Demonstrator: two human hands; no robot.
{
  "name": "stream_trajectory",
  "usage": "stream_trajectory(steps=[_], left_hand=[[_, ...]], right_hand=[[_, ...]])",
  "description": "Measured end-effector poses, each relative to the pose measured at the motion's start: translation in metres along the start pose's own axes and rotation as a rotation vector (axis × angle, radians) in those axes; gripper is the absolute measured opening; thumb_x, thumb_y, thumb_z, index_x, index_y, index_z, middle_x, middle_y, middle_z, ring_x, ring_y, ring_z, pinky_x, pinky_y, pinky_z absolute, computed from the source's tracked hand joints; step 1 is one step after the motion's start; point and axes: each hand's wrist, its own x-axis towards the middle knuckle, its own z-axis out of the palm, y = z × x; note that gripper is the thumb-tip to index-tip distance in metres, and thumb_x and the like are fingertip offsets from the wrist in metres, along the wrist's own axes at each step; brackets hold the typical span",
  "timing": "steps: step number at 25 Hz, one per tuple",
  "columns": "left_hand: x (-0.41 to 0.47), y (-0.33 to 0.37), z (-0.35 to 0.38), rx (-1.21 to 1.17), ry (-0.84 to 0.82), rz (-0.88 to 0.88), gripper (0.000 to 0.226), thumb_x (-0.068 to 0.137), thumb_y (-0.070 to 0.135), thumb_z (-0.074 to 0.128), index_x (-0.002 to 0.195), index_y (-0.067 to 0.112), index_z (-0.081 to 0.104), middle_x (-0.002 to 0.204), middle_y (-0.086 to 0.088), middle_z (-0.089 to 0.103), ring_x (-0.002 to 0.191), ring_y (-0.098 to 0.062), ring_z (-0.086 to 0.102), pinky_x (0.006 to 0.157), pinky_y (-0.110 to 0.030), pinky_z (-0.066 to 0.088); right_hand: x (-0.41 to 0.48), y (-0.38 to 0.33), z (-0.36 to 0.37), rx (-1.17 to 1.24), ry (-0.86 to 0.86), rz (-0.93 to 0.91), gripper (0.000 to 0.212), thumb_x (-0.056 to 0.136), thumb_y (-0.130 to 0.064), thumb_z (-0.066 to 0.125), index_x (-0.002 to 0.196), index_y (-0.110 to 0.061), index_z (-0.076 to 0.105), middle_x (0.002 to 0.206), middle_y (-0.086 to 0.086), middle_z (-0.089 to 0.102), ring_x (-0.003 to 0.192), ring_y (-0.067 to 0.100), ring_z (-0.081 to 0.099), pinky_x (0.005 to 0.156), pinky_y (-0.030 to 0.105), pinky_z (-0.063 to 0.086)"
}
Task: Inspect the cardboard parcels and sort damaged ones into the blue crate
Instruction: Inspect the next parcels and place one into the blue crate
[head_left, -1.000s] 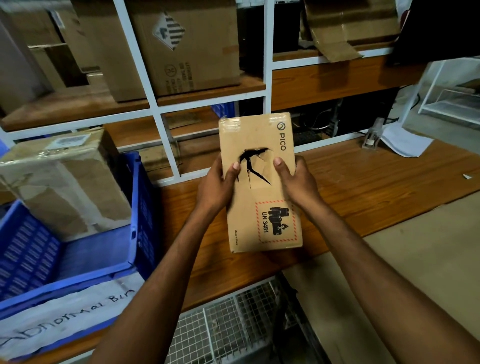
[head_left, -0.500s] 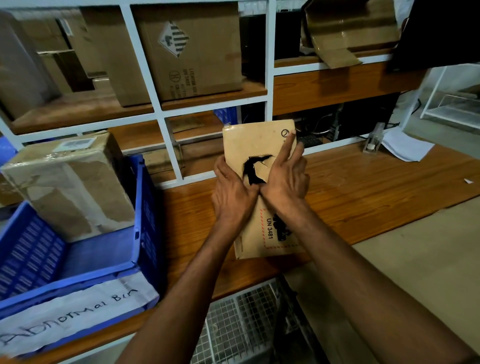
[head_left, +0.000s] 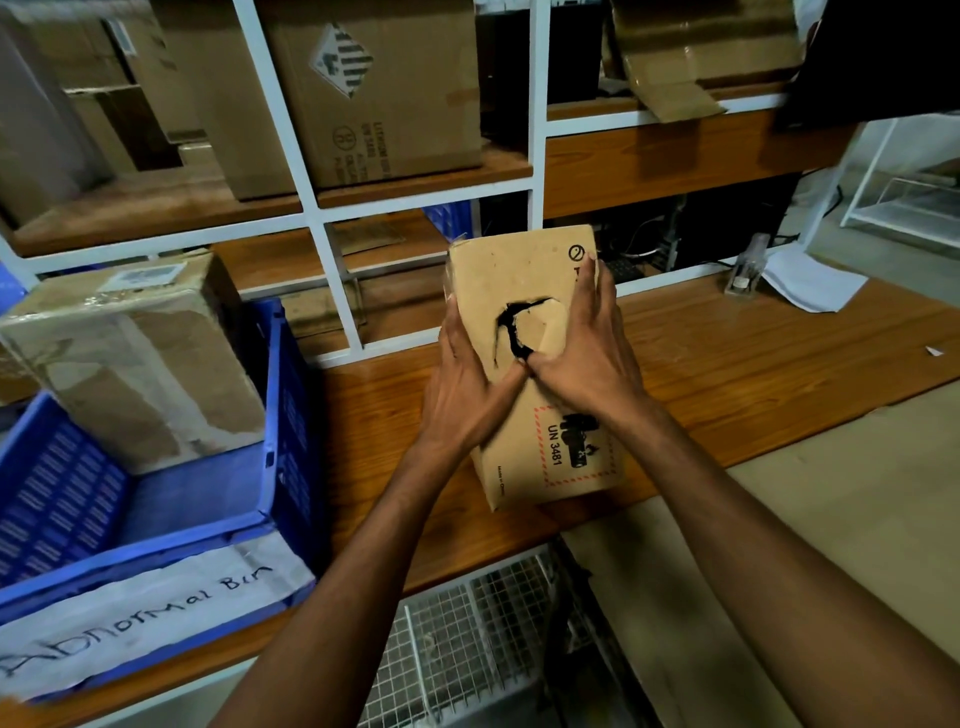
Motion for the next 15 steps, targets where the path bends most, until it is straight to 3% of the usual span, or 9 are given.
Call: stream_trajectory(steps=[2, 4, 6, 7, 9, 11, 13, 15], left_hand=[[-0.003, -0.006, -0.003, -0.173, -0.002, -0.011, 0.083, 0.097, 0.064, 0.044, 0.163, 0.033, 0.003, 0.156, -0.004, 0.046, 0.123, -0.023, 0.061, 0.091, -0.044, 0.057], [-0.003, -0.012, -0.008, -0.415, 0.067, -0.103, 0.055, 0.106, 0.057, 0.033, 0.156, 0.034, 0.033, 0.140, 0.011, 0.059, 0.119, -0.019, 0.065, 0.089, -0.043, 0.058], [-0.002, -0.014, -0.013, -0.640, 0.146, -0.236, 0.046, 0.110, 0.053, 0.033, 0.136, 0.026, 0.059, 0.121, 0.007, 0.071, 0.110, -0.022, 0.070, 0.084, -0.041, 0.060], [-0.001, -0.011, -0.017, -0.691, 0.173, -0.308, 0.044, 0.109, 0.053, 0.036, 0.127, 0.024, 0.062, 0.114, 0.001, 0.073, 0.104, -0.023, 0.072, 0.079, -0.038, 0.060], [0.003, -0.013, -0.017, -0.663, 0.196, -0.437, 0.045, 0.104, 0.060, 0.043, 0.127, 0.024, 0.058, 0.116, -0.004, 0.071, 0.103, -0.023, 0.070, 0.079, -0.035, 0.055], [0.004, -0.020, -0.018, -0.642, 0.133, -0.569, 0.071, 0.096, 0.071, 0.047, 0.149, 0.023, 0.042, 0.137, 0.001, 0.056, 0.122, -0.021, 0.058, 0.094, -0.038, 0.048], [0.003, -0.029, -0.016, -0.668, 0.015, -0.555, 0.090, 0.091, 0.082, 0.041, 0.162, 0.029, 0.024, 0.156, 0.003, 0.040, 0.138, -0.020, 0.044, 0.109, -0.043, 0.039], [0.002, -0.033, -0.012, -0.690, -0.048, -0.455, 0.080, 0.096, 0.080, 0.028, 0.163, 0.036, 0.022, 0.155, 0.012, 0.040, 0.131, -0.004, 0.046, 0.108, -0.031, 0.038]], right_hand=[[0.005, 0.008, -0.007, 0.146, -0.059, -0.011, 0.132, 0.082, -0.036, 0.083, 0.160, -0.030, -0.023, 0.172, 0.001, -0.017, 0.158, 0.026, 0.002, 0.124, 0.046, 0.019], [0.005, 0.015, -0.010, 0.291, -0.105, 0.018, 0.129, 0.083, -0.035, 0.081, 0.160, -0.034, -0.022, 0.172, -0.001, -0.013, 0.158, 0.022, -0.003, 0.127, 0.052, 0.012], [-0.007, 0.018, -0.006, 0.469, -0.043, 0.109, 0.126, 0.080, -0.053, 0.076, 0.161, -0.033, -0.018, 0.172, -0.002, -0.001, 0.157, 0.022, 0.004, 0.125, 0.053, 0.014], [-0.015, 0.017, -0.003, 0.550, 0.017, 0.165, 0.123, 0.077, -0.065, 0.070, 0.162, -0.032, -0.012, 0.171, -0.002, 0.007, 0.155, 0.022, 0.009, 0.124, 0.054, 0.016], [-0.031, 0.022, 0.003, 0.644, 0.113, 0.218, 0.113, 0.073, -0.081, 0.057, 0.163, -0.033, 0.008, 0.164, -0.001, 0.023, 0.149, 0.021, 0.019, 0.122, 0.057, 0.022], [-0.041, 0.039, 0.006, 0.706, 0.141, 0.238, 0.104, 0.071, -0.086, 0.051, 0.155, -0.029, 0.029, 0.151, -0.001, 0.036, 0.140, 0.017, 0.027, 0.117, 0.056, 0.030], [-0.053, 0.060, 0.010, 0.706, 0.113, 0.277, 0.107, 0.067, -0.093, 0.049, 0.151, -0.027, 0.034, 0.147, -0.001, 0.038, 0.138, 0.016, 0.027, 0.118, 0.058, 0.028], [-0.061, 0.080, 0.013, 0.631, 0.078, 0.317, 0.117, 0.063, -0.102, 0.039, 0.157, -0.033, 0.027, 0.158, -0.002, 0.032, 0.147, 0.018, 0.021, 0.123, 0.060, 0.019]])
